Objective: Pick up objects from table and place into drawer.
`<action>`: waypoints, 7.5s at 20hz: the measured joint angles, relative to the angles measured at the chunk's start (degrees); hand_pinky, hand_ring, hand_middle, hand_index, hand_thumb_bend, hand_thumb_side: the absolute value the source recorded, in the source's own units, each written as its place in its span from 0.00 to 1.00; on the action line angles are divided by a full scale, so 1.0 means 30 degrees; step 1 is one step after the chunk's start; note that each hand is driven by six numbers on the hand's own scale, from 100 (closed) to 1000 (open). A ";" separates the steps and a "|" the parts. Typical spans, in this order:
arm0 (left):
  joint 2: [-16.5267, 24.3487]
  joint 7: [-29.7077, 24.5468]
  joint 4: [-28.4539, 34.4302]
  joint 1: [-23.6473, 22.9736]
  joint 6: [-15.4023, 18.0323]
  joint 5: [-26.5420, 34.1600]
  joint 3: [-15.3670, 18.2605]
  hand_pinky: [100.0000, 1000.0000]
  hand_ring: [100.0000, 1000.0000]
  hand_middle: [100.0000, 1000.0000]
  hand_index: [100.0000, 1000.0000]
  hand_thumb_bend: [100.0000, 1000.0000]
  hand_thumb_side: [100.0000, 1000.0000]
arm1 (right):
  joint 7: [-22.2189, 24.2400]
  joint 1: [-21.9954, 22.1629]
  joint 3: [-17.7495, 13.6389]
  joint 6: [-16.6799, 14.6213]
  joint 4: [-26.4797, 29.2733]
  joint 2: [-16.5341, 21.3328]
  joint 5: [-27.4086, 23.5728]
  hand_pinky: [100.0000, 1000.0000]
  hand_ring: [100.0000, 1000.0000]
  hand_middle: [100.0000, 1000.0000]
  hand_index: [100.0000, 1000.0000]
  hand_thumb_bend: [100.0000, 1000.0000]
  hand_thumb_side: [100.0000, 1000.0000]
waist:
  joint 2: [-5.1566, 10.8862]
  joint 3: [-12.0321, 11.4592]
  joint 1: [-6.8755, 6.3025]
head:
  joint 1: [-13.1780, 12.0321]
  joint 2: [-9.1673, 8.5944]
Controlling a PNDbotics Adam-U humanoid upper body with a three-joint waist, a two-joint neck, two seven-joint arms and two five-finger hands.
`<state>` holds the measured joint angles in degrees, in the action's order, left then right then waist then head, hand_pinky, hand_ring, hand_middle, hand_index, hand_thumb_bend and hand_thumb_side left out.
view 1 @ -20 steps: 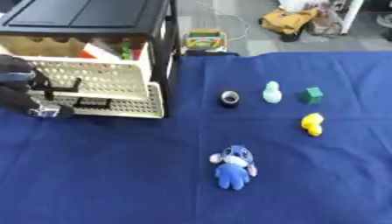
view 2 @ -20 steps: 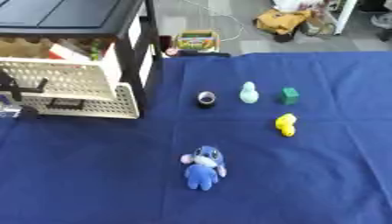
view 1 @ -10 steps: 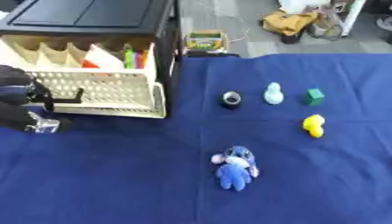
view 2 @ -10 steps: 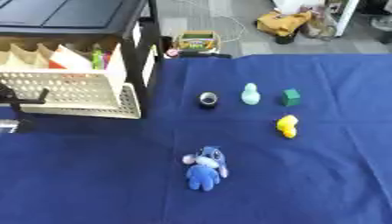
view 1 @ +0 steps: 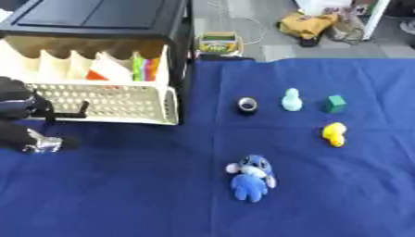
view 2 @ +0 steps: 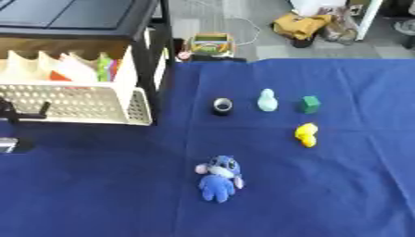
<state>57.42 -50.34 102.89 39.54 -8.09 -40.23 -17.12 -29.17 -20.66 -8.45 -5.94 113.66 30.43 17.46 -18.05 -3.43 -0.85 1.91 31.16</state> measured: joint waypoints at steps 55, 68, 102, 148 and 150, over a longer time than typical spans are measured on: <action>-0.1046 1.0434 0.3683 0.0275 -0.1185 0.8518 0.4662 0.00 0.00 0.00 0.88 0.03 0.94 | 0.2699 -0.1120 0.1619 0.3987 0.0000 0.4293 0.2035 0.57 0.65 0.61 0.81 0.42 1.00 | 0.1104 -0.0575 0.0581 | 0.0723 0.0847; -0.2447 2.0184 0.3685 0.0150 0.0742 1.2476 0.4736 0.26 0.00 0.14 0.95 0.00 0.97 | 1.0006 -0.3846 0.4779 0.3487 0.0002 0.7709 0.4103 0.63 0.72 0.74 0.91 0.61 1.00 | 0.1555 -0.0619 0.0730 | 0.0930 0.1186; -0.6127 2.1530 0.3676 -0.1446 -0.0490 1.5478 0.4710 0.29 0.00 0.17 0.86 0.00 1.00 | 2.4405 -0.7536 0.9620 0.5962 0.0081 0.5935 0.2393 0.44 0.65 0.75 0.94 0.65 0.16 | 0.2054 -0.0967 0.1286 | 0.0999 0.1317; -0.6913 2.1175 0.3673 -0.2424 -0.0839 1.5926 0.4700 0.29 0.00 0.16 0.81 0.00 1.00 | 2.6939 -0.7222 1.2730 0.5906 -0.5586 0.1289 0.8020 0.42 0.70 0.75 0.94 0.61 0.17 | 0.1766 -0.0904 0.1216 | 0.1107 0.1347; -0.6917 2.1171 0.3673 -0.2444 -0.0843 1.5938 0.4700 0.29 0.00 0.16 0.80 0.00 1.00 | 2.6866 -0.7223 1.2796 0.5901 -0.5868 0.1174 0.8144 0.42 0.70 0.75 0.94 0.63 0.17 | 0.1750 -0.0919 0.1211 | 0.1148 0.1346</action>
<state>36.67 13.17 113.90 32.21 -10.62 7.58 -3.02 51.43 -42.33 29.93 11.76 96.06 33.96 41.90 -12.80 -6.19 2.78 5.36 35.20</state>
